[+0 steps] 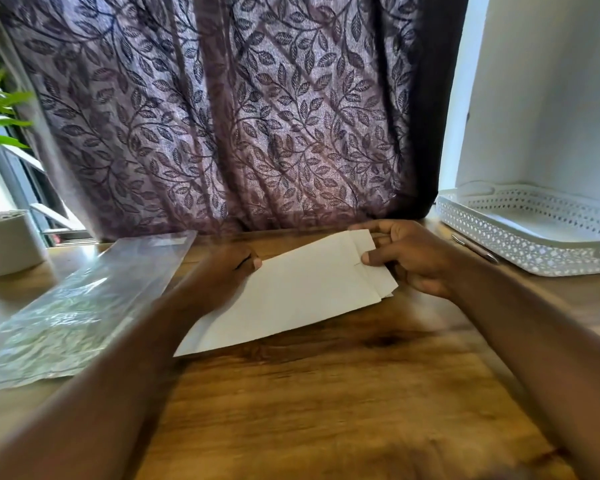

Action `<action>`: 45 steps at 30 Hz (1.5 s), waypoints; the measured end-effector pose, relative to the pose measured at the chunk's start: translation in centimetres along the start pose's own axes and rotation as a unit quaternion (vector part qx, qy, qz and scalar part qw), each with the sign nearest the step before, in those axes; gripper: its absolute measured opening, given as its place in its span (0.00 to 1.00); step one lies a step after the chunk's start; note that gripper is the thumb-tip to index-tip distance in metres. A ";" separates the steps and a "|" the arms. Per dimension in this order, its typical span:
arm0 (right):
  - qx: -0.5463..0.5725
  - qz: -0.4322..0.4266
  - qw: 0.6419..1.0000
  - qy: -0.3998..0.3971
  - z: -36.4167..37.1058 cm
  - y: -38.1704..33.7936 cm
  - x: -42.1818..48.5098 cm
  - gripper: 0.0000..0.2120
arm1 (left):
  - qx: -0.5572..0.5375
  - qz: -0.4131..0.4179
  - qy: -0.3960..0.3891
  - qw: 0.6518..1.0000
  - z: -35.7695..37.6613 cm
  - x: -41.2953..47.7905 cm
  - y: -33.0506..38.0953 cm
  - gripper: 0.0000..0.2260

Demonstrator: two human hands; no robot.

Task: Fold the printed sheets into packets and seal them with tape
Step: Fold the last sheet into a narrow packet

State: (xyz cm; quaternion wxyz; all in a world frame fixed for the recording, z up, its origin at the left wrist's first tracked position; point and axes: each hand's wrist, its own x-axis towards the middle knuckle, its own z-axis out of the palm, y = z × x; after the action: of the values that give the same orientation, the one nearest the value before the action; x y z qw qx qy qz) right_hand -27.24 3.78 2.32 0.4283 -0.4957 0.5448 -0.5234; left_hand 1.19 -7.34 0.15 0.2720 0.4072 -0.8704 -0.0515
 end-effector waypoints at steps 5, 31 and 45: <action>-0.015 -0.008 1.000 -0.014 0.4 0.0 -0.4 0.29 | -0.003 0.008 -0.001 1.000 0.0 0.0 0.8 0.13; -0.171 -0.106 0.966 0.162 2.5 -0.3 -1.0 0.07 | -0.090 0.078 0.052 0.992 -1.1 -0.1 3.9 0.07; -0.041 0.066 0.996 0.045 2.7 0.1 -0.8 0.13 | -0.086 0.068 0.049 0.993 -1.3 -0.2 4.0 0.06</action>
State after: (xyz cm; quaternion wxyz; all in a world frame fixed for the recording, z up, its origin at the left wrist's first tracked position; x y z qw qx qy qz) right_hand -24.44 4.19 1.96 0.4158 -0.4519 0.6160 -0.4933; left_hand -0.77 -4.36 2.36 0.3510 0.3242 -0.8741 -0.0872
